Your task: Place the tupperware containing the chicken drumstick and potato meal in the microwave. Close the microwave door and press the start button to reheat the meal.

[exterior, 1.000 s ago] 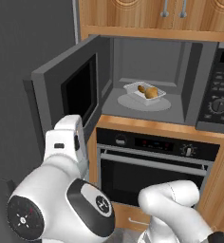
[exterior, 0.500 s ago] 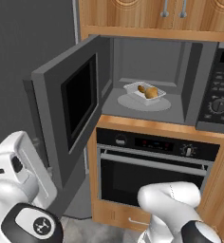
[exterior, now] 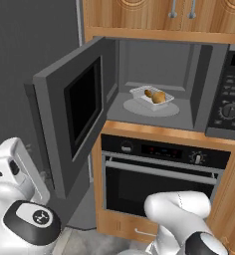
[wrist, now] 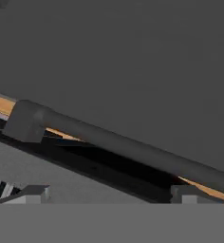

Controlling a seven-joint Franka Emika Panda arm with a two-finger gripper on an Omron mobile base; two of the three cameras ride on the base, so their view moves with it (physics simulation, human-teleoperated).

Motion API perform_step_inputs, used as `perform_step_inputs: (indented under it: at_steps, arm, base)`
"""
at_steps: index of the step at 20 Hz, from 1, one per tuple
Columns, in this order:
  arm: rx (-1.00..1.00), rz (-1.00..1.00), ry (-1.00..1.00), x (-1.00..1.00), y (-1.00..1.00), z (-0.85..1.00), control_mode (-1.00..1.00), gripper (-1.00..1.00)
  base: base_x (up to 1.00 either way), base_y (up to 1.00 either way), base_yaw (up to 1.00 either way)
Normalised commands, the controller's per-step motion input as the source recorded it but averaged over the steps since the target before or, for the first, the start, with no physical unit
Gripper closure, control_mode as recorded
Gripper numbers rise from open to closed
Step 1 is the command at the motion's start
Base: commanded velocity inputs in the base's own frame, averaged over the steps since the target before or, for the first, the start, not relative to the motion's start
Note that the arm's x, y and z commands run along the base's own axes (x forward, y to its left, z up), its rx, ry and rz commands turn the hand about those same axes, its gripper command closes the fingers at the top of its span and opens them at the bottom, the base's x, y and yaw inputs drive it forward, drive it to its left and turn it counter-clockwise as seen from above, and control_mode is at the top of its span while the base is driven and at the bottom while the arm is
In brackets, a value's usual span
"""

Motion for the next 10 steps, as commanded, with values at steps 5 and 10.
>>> perform_step_inputs:
  at_steps: [5, 10]
  arm:
    - [0.00, 0.15, 0.00, 0.60, 0.17, -0.25, -1.00, -1.00]
    - [0.00, 0.03, 0.00, 0.51, 0.46, -0.02, -1.00, -1.00]
  base:
    - [0.00, 0.00, 0.00]
    - [0.00, 0.00, 0.00]
